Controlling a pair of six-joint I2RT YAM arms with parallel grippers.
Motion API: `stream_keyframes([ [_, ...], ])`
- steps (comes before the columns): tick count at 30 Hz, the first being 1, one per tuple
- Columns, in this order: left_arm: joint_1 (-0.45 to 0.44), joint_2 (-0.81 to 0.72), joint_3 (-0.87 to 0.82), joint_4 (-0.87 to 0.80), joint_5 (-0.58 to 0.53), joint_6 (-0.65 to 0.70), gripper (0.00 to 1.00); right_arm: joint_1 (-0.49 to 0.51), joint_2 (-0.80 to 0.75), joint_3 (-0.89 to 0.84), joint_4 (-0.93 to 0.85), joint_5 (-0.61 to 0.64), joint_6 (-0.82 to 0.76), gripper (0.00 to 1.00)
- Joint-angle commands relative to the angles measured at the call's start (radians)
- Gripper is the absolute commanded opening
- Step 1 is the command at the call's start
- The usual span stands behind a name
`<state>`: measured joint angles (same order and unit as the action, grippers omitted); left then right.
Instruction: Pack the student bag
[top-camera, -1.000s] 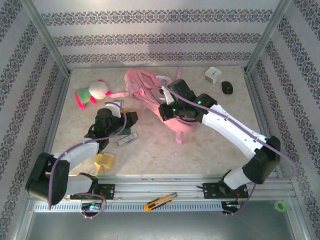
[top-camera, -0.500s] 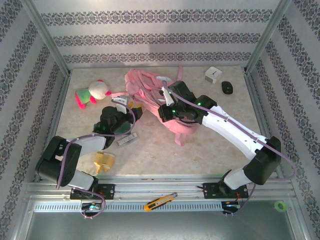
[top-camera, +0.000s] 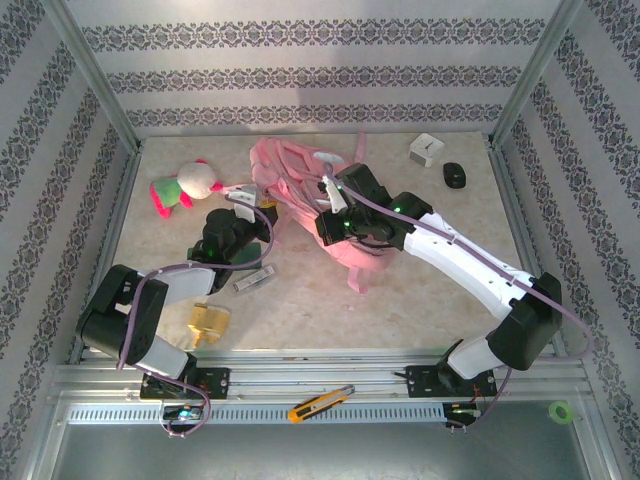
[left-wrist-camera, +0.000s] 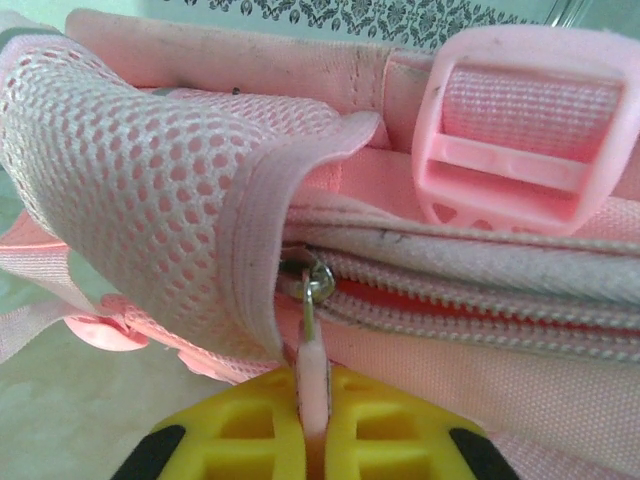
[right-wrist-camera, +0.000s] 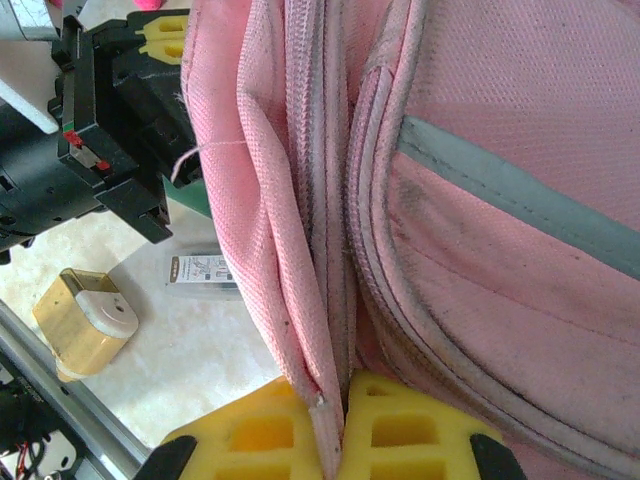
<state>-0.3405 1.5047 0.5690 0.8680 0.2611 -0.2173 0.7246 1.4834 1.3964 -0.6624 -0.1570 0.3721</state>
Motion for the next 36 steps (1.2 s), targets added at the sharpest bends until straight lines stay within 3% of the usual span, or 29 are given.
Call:
stream_keyframes([
  [1, -0.009, -0.017, 0.02, 0.018, 0.046, -0.003, 0.04, 0.009, -0.061, 0.004, 0.078, 0.02, 0.045, 0.0],
  [5, -0.008, -0.033, 0.027, -0.005, 0.149, -0.003, 0.02, 0.01, -0.061, -0.006, 0.082, 0.069, 0.074, 0.0],
  [16, -0.011, -0.137, 0.061, -0.14, 0.572, -0.059, 0.0, 0.0, -0.02, -0.033, 0.165, 0.192, 0.112, 0.0],
  [22, -0.022, -0.226, 0.102, -0.287, 0.707, -0.042, 0.0, -0.02, -0.01, -0.065, 0.233, 0.156, 0.078, 0.0],
  [30, -0.097, -0.237, 0.211, -0.549, 0.836, 0.07, 0.0, -0.027, -0.005, -0.129, 0.348, -0.03, -0.092, 0.0],
  [33, -0.104, -0.242, 0.244, -0.615, 0.824, 0.098, 0.08, -0.03, -0.032, -0.173, 0.345, -0.098, -0.265, 0.0],
  [36, -0.104, -0.284, 0.254, -0.742, 0.732, 0.211, 0.35, -0.067, -0.079, -0.235, 0.334, -0.199, -0.428, 0.0],
])
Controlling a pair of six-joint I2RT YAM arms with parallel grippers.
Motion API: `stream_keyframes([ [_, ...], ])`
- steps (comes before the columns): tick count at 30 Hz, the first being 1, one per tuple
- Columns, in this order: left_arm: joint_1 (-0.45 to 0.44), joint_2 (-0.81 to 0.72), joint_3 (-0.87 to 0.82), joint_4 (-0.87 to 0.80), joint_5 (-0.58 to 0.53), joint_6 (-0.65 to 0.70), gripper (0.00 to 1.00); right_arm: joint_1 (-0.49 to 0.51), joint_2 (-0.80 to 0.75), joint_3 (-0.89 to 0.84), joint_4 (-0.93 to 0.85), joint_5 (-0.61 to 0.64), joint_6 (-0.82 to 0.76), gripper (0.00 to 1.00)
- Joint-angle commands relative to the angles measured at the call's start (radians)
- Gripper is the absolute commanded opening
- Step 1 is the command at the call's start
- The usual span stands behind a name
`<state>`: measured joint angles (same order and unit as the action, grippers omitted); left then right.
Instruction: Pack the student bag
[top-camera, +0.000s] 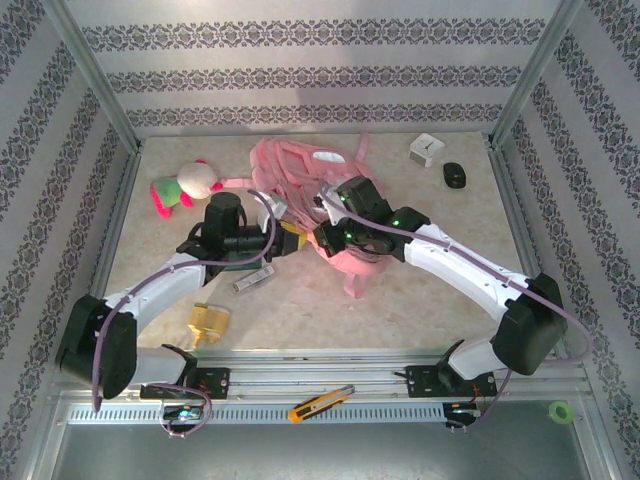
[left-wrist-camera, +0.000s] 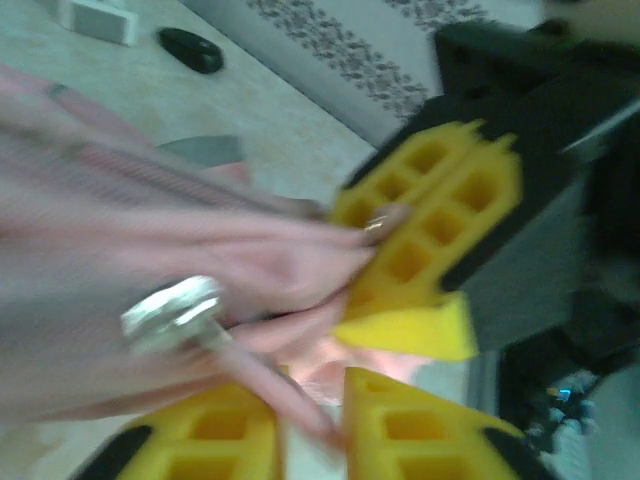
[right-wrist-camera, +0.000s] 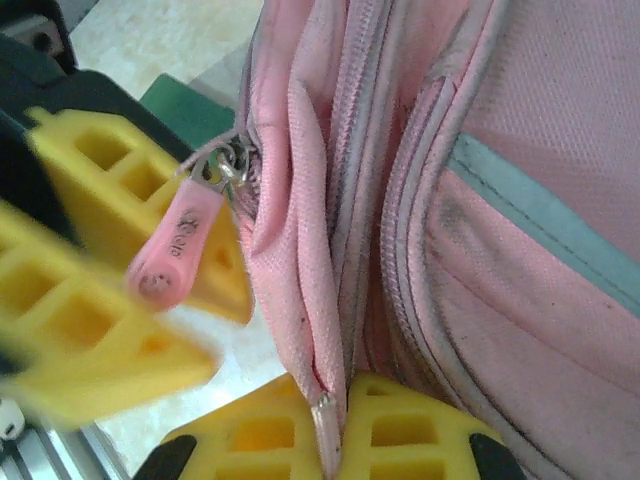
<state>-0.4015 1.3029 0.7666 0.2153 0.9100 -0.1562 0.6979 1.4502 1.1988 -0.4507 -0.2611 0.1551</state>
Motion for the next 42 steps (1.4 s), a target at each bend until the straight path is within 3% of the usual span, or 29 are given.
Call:
stream_keyframes([
  [1, -0.042, -0.106, 0.059, -0.133, 0.051, 0.195, 0.44, -0.058, -0.06, -0.052, 0.114, -0.129, -0.261, 0.0],
  [6, -0.023, -0.209, 0.062, -0.273, -0.18, 0.489, 0.79, -0.171, -0.121, -0.09, -0.014, -0.37, -0.618, 0.0],
  [9, -0.023, -0.216, 0.066, -0.267, -0.297, 0.653, 0.87, -0.214, -0.148, -0.105, -0.072, -0.435, -0.806, 0.0],
  [15, -0.026, -0.066, 0.182, -0.384, -0.31, 0.958, 0.91, -0.249, -0.141, -0.095, -0.169, -0.483, -1.032, 0.0],
  [21, -0.07, 0.048, 0.269, -0.476, -0.306, 1.167, 0.91, -0.259, -0.125, -0.065, -0.277, -0.494, -1.171, 0.0],
  [27, -0.158, 0.141, 0.307, -0.546, -0.364, 1.249, 0.9, -0.269, -0.113, -0.029, -0.338, -0.508, -1.243, 0.0],
  [28, -0.168, 0.156, 0.31, -0.545, -0.376, 1.251, 0.88, -0.273, -0.113, -0.023, -0.346, -0.51, -1.255, 0.0],
  [31, -0.186, 0.195, 0.309, -0.504, -0.401, 1.228, 0.71, -0.285, -0.114, -0.009, -0.371, -0.512, -1.289, 0.0],
  [34, -0.186, 0.22, 0.333, -0.487, -0.376, 1.148, 0.23, -0.304, -0.121, -0.005, -0.376, -0.498, -1.286, 0.02],
  [36, -0.186, 0.218, 0.342, -0.468, -0.347, 1.043, 0.01, -0.32, -0.143, -0.018, -0.34, -0.455, -1.187, 0.2],
  [39, -0.186, 0.203, 0.329, -0.411, -0.339, 0.835, 0.0, -0.326, -0.2, -0.055, -0.27, -0.35, -0.885, 0.45],
  [42, -0.186, 0.173, 0.28, -0.325, -0.336, 0.651, 0.0, -0.324, -0.285, -0.098, -0.267, -0.252, -0.531, 0.58],
])
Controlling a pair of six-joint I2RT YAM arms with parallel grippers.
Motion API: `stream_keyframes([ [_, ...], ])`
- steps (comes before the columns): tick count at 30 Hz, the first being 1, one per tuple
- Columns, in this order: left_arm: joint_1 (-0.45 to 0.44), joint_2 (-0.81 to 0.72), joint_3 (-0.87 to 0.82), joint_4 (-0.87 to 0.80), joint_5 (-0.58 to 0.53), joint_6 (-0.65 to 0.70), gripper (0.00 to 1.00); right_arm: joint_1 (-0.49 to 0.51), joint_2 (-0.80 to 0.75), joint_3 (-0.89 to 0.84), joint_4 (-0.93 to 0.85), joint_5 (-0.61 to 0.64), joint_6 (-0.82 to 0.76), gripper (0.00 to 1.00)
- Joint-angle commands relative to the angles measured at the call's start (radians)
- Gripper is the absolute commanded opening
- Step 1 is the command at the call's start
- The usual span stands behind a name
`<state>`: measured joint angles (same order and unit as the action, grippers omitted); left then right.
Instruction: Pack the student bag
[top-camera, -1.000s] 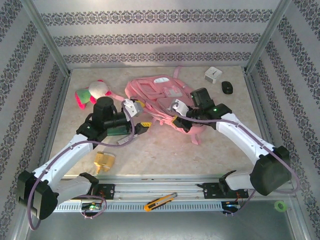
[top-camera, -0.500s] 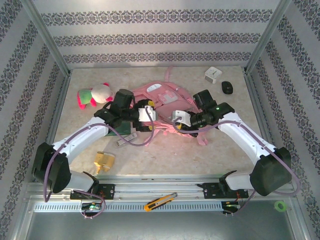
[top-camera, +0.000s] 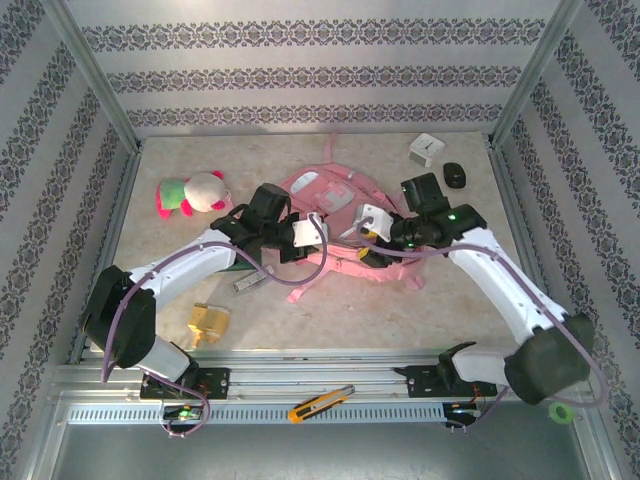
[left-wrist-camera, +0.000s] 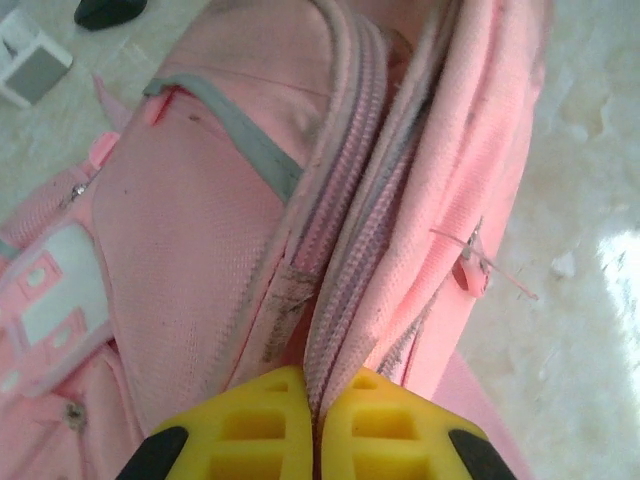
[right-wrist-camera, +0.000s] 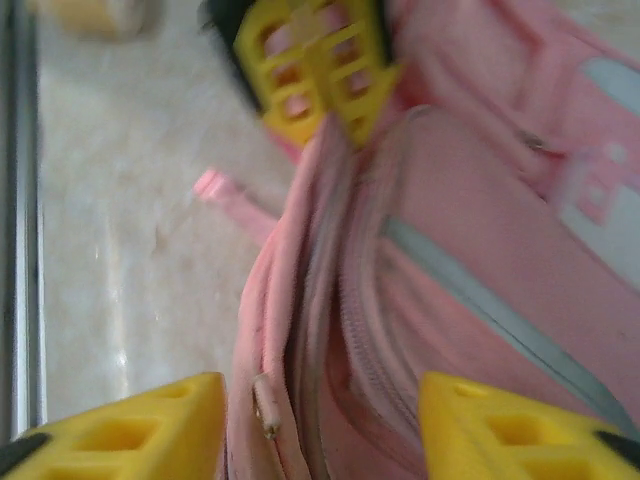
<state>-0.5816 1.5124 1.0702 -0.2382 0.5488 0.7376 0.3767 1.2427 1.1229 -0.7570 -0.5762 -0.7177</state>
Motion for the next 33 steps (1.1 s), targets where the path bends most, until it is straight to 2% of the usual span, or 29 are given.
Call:
stream_keyframes([
  [1, -0.006, -0.046, -0.042, 0.163, 0.023, -0.292, 0.0, 0.001, -0.115, -0.038, 0.024, 0.088, 0.449, 0.59],
  [4, -0.006, -0.063, -0.065, 0.203, 0.021, -0.396, 0.0, 0.039, -0.241, -0.087, -0.007, 0.193, 0.696, 0.61],
  [8, -0.006, -0.054, -0.036, 0.17, 0.02, -0.467, 0.0, 0.145, -0.373, -0.146, 0.012, 0.283, 1.035, 0.55],
  [12, -0.005, -0.041, 0.007, 0.138, 0.023, -0.536, 0.0, 0.282, -0.399, -0.217, 0.059, 0.381, 1.415, 0.48],
  [15, -0.004, -0.029, 0.036, 0.111, 0.036, -0.575, 0.0, 0.385, -0.376, -0.272, 0.146, 0.489, 1.551, 0.46],
  [17, -0.004, -0.021, 0.055, 0.097, 0.046, -0.6, 0.0, 0.436, -0.347, -0.289, 0.196, 0.604, 1.59, 0.46],
  [23, -0.006, 0.001, 0.099, 0.064, 0.094, -0.652, 0.0, 0.491, -0.196, -0.262, 0.287, 0.811, 1.645, 0.49],
  [33, -0.005, 0.005, 0.134, 0.019, 0.124, -0.629, 0.0, 0.506, -0.009, -0.146, 0.3, 1.052, 1.544, 0.49],
])
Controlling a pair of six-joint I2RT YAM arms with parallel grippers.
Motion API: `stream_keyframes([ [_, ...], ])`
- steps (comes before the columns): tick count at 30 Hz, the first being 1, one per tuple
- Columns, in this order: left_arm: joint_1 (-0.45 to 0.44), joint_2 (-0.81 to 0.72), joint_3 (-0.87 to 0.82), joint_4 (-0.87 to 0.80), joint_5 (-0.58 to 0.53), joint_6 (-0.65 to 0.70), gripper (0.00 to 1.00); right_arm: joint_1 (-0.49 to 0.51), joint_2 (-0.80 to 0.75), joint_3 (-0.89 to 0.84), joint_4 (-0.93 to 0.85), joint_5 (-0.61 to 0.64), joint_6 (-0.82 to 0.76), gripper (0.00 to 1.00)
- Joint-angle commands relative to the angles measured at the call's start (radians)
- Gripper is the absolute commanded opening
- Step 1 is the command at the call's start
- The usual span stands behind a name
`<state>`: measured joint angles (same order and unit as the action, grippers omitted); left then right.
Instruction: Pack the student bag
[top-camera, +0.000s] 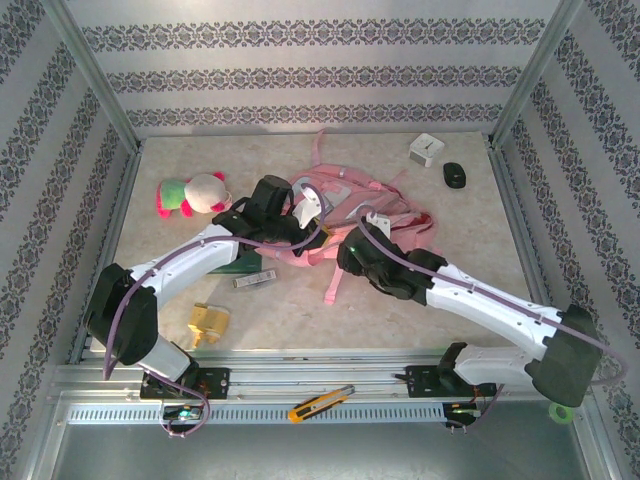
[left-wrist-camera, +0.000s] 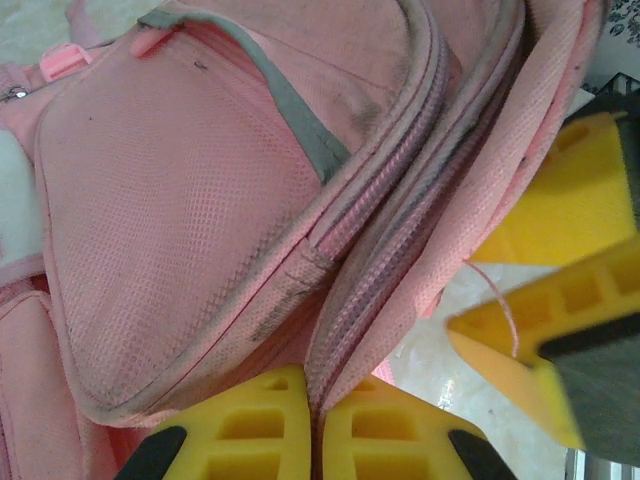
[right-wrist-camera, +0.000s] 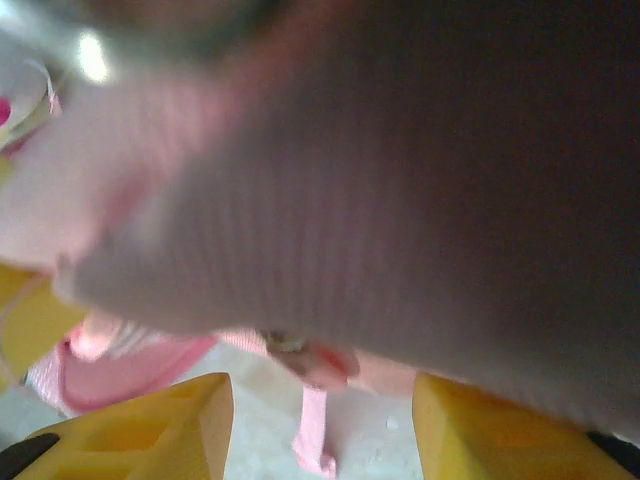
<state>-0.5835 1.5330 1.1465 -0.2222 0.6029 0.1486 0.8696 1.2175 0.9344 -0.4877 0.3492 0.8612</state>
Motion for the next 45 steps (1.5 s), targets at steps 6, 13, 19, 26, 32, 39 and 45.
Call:
stream_keyframes([
  [6, -0.002, -0.019, 0.062, -0.007, 0.087, -0.037, 0.0, -0.003, 0.065, 0.046, 0.069, 0.142, -0.07, 0.38],
  [13, 0.006, -0.023, 0.059, -0.031, 0.075, -0.011, 0.0, -0.051, 0.023, 0.042, -0.021, 0.162, -0.114, 0.04],
  [19, 0.028, -0.041, 0.037, -0.047, 0.053, 0.028, 0.0, -0.15, -0.048, -0.002, -0.036, 0.017, -0.159, 0.0],
  [26, 0.075, -0.07, 0.014, -0.113, -0.002, 0.142, 0.0, -0.292, -0.095, -0.02, -0.087, -0.258, -0.277, 0.0],
  [32, 0.092, -0.096, 0.002, -0.168, -0.031, 0.254, 0.0, -0.431, -0.107, -0.006, -0.148, -0.515, -0.424, 0.0],
  [39, 0.097, -0.108, 0.002, -0.196, -0.026, 0.287, 0.0, -0.539, -0.102, 0.012, -0.212, -0.625, -0.503, 0.0],
  [45, 0.1, -0.11, 0.015, -0.186, -0.006, 0.227, 0.0, -0.49, -0.119, 0.001, -0.203, -0.631, -0.505, 0.0],
])
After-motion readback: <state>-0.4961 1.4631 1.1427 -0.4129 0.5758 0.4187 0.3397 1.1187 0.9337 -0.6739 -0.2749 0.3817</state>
